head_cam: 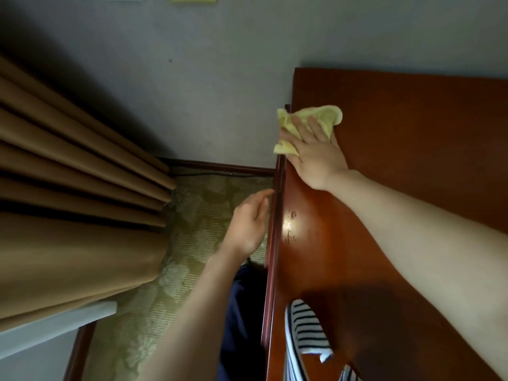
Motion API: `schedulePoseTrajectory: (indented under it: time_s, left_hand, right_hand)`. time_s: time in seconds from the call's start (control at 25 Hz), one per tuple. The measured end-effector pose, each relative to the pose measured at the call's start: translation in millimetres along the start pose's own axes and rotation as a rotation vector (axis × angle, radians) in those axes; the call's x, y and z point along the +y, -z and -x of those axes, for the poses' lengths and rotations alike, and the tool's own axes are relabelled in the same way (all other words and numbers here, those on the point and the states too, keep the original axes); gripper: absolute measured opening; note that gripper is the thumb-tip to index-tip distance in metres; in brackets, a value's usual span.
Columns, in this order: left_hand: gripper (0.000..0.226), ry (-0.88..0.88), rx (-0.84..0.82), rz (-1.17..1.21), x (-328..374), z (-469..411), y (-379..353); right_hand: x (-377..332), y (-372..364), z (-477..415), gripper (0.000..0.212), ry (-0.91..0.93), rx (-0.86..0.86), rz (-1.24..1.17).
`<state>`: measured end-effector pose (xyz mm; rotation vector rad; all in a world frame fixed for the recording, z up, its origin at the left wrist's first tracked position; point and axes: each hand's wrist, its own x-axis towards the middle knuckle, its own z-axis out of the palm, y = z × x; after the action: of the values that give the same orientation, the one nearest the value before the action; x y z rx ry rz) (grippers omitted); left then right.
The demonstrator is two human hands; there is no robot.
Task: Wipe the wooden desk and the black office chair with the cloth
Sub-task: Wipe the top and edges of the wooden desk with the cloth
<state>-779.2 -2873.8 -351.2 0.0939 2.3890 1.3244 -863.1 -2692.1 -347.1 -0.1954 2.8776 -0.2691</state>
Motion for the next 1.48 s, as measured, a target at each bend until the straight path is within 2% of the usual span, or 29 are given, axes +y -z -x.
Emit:
schedulePoseTrajectory:
  time_s: [0.16, 0.32, 0.48, 0.6, 0.76, 0.92, 1.08, 1.32, 1.48]
  left_hand:
    - [0.043, 0.048, -0.019, -0.028, -3, 36, -7]
    - [0.045, 0.005, -0.012, -0.049, -5, 90, -23]
    - [0.047, 0.068, -0.017, -0.118, -16, 140, -33]
    - [0.048, 0.067, -0.026, -0.164, -22, 170, -39]
    - [0.051, 0.123, -0.019, -0.129, -25, 191, -47]
    - [0.059, 0.148, -0.058, -0.188, -25, 199, -48]
    - [0.067, 0.137, -0.173, -0.344, -22, 201, -38]
    - [0.065, 0.058, -0.332, -0.52, -21, 227, -22]
    - [0.066, -0.009, -0.464, -0.638, -29, 251, -10]
  right_hand:
    - [-20, -14, 65, 0.052, 0.078, -0.076, 0.024]
    - [-42, -32, 132, 0.054, 0.163, -0.105, 0.08]
    - [-54, -50, 201, 0.057, 0.274, -0.115, 0.114]
    - [-50, -59, 250, 0.058, 0.358, -0.122, 0.113]
    - [-10, -66, 317, 0.054, 0.377, -0.167, 0.074]
    - [35, -53, 346, 0.05, 0.244, -0.183, 0.086]
    - [35, -43, 321, 0.056, 0.054, -0.111, 0.074]
    - [-28, -55, 265, 0.053, -0.311, -0.079, -0.025]
    - [-89, -73, 275, 0.054, -0.29, -0.064, -0.065]
